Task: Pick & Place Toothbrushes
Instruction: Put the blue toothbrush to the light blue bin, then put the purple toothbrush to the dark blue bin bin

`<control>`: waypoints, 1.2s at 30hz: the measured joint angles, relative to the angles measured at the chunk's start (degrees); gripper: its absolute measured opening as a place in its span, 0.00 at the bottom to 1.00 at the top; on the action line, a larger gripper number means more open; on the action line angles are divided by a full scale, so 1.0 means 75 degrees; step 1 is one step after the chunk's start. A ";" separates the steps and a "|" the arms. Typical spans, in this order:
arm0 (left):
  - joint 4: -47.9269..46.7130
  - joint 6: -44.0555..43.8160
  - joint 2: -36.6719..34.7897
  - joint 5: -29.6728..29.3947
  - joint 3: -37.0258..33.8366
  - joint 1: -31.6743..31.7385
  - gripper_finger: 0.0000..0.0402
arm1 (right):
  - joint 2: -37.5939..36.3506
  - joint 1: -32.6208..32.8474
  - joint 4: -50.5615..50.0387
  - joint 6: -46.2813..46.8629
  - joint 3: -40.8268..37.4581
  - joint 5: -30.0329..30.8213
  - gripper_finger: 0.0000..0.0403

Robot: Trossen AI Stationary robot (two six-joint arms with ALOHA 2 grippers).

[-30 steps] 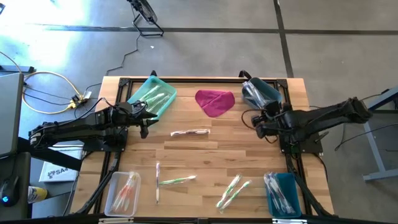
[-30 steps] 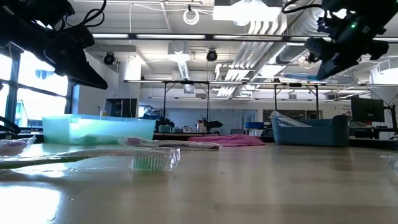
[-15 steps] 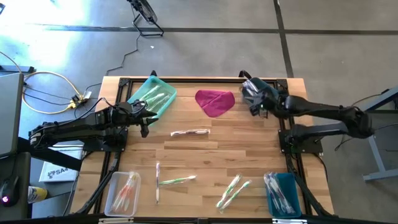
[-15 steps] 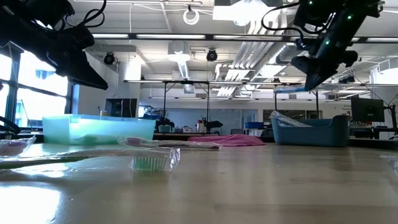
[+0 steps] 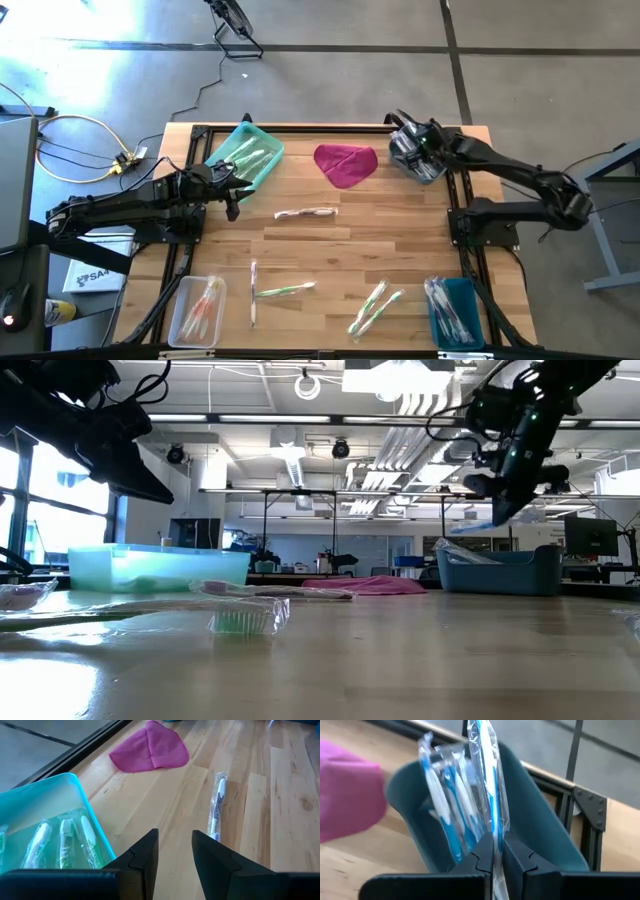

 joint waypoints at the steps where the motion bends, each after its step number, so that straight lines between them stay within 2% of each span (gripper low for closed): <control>1: 0.0000 0.0000 0.0003 0.0000 0.0000 0.0000 0.29 | 0.0145 -0.0064 0.0003 -0.0002 0.0000 -0.0008 0.02; 12: -0.0005 0.0000 0.0000 -0.0044 0.0000 -0.0003 0.29 | 0.1514 -0.0528 0.0543 -0.0401 -0.0003 0.0050 0.03; 28: -0.0007 0.0003 0.0001 -0.0065 0.0000 0.0000 0.29 | 0.1614 -0.0513 0.0562 -0.0360 -0.0001 -0.0106 0.28; 31: -0.0008 0.0003 0.0000 -0.0067 0.0000 -0.0002 0.29 | 0.1597 -0.0413 0.0474 -0.0251 0.0065 -0.0118 0.28; 36: -0.0008 0.0003 0.0000 -0.0073 0.0000 -0.0002 0.29 | 0.1527 0.0104 0.0159 -0.0376 0.0507 -0.0134 0.23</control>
